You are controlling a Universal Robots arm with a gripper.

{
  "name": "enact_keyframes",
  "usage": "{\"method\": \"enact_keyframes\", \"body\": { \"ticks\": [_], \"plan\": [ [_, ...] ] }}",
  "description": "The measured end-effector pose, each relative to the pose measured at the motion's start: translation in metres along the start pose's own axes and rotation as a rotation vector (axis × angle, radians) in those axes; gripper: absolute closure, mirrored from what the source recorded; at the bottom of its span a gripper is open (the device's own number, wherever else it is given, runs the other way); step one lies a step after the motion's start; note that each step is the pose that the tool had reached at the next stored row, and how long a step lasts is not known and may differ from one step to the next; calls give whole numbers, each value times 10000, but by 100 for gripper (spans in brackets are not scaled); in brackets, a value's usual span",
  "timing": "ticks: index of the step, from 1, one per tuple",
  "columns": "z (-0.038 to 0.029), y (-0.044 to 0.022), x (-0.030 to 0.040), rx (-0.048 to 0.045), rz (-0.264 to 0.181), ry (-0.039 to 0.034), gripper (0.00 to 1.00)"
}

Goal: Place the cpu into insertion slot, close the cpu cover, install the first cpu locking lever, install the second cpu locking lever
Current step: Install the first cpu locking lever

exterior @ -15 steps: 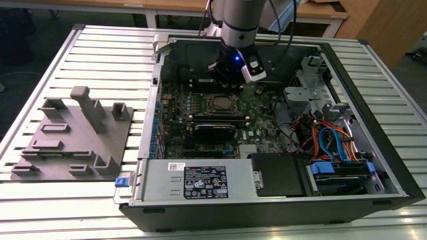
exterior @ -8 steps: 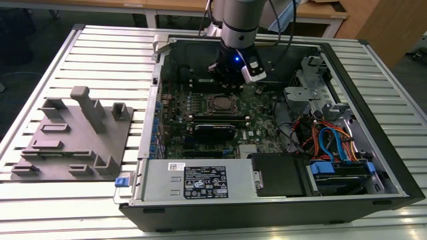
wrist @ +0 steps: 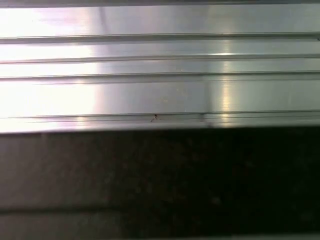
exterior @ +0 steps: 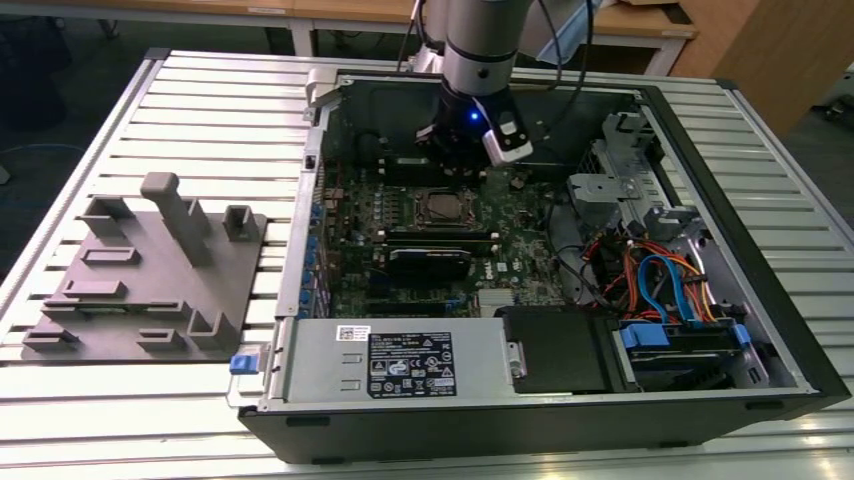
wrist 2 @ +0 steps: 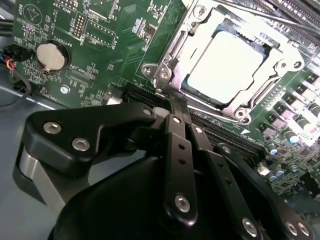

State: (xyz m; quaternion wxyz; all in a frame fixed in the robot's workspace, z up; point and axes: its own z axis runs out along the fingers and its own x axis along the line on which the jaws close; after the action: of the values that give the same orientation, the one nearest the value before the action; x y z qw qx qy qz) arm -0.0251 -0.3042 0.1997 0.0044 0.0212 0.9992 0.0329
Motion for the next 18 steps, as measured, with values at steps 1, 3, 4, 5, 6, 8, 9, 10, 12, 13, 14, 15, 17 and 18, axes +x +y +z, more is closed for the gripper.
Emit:
{"method": "enact_keyframes", "body": {
  "ticks": [1, 3, 4, 5, 6, 8, 9, 10, 12, 13, 14, 15, 17, 18],
  "plan": [
    [6, -1, 0, 11, 1, 1, 90],
    [17, -3, 1, 39, 0, 4, 90],
    [27, 0, -1, 28, 0, -9, 90],
    [29, -1, 0, 40, 0, -8, 90],
    [29, -1, 0, 42, 0, -7, 90],
    [23, -2, 0, 51, 0, -3, 90],
    [18, -2, 1, 52, 0, -3, 90],
    [16, -1, 0, 49, 0, -5, 90],
    [8, -1, 0, 48, 0, -5, 90],
    [6, 0, 0, 46, 0, -5, 90],
    [4, 0, 0, 46, 0, -6, 90],
    [2, 0, 0, 47, 0, -5, 90],
    [-1, 0, 0, 47, 0, -6, 90],
    [-2, 0, 0, 46, 0, -6, 90]
  ]
}}
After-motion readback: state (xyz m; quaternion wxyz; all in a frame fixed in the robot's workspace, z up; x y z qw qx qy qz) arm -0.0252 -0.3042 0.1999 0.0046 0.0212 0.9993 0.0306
